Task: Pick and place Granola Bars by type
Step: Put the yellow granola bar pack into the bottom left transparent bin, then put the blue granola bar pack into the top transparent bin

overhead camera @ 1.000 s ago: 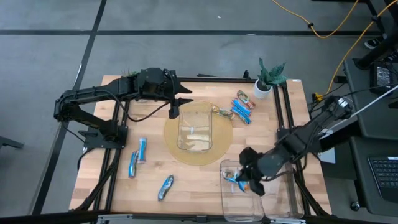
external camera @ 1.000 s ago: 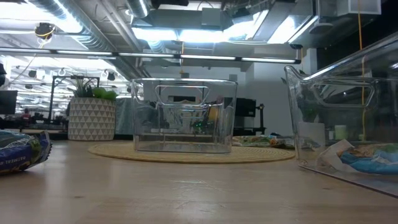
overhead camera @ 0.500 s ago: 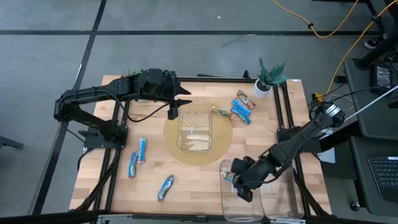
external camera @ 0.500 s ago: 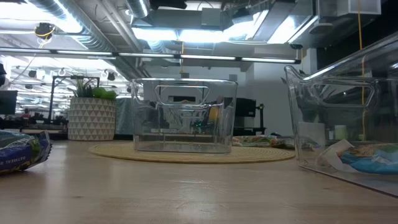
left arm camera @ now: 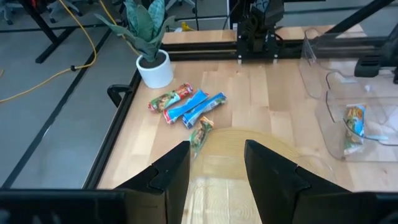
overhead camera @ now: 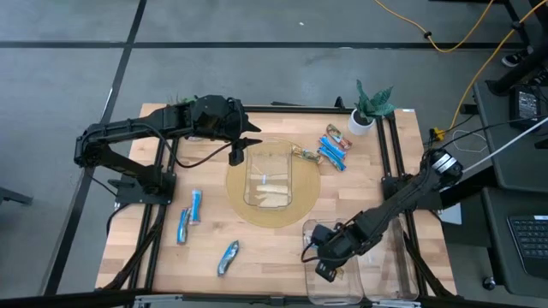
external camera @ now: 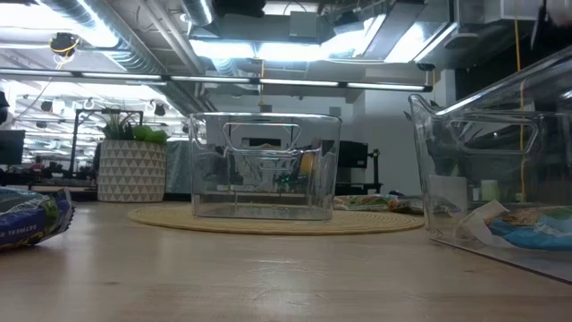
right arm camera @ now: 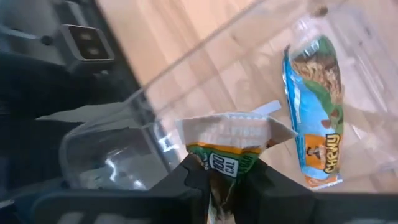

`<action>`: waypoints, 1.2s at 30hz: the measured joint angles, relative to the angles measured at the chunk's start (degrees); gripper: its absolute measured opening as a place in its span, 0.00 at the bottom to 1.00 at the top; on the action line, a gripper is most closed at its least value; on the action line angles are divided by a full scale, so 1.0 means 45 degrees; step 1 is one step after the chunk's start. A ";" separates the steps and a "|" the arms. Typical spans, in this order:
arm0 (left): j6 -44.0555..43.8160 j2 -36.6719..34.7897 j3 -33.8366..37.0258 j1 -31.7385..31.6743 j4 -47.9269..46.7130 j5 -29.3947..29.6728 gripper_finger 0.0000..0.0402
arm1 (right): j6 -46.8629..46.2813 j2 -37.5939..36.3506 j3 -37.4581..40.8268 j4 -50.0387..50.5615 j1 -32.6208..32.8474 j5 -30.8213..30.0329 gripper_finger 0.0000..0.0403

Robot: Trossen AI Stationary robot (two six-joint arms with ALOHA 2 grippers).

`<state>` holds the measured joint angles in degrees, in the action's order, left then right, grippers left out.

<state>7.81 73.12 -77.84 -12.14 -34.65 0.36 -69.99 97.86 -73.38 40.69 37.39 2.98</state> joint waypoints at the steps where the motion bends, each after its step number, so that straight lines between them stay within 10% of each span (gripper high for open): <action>1: -0.0005 0.0000 0.0000 0.0005 -0.0004 0.0000 0.36 | -0.0069 0.0170 -0.0001 0.0000 0.0000 0.0041 0.10; 23: 0.0005 0.0000 0.0000 0.0003 0.0009 0.0005 0.36 | -0.0710 0.2206 -0.0005 -0.0037 -0.0010 0.1468 0.10; 36: -0.0028 0.0000 0.0000 0.0005 -0.0135 -0.0307 0.36 | -0.0687 0.2206 -0.0005 0.0000 -0.0010 0.1707 0.35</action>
<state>7.69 73.12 -77.84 -12.12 -35.26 -1.02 -73.08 107.79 -73.41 40.69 37.34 10.66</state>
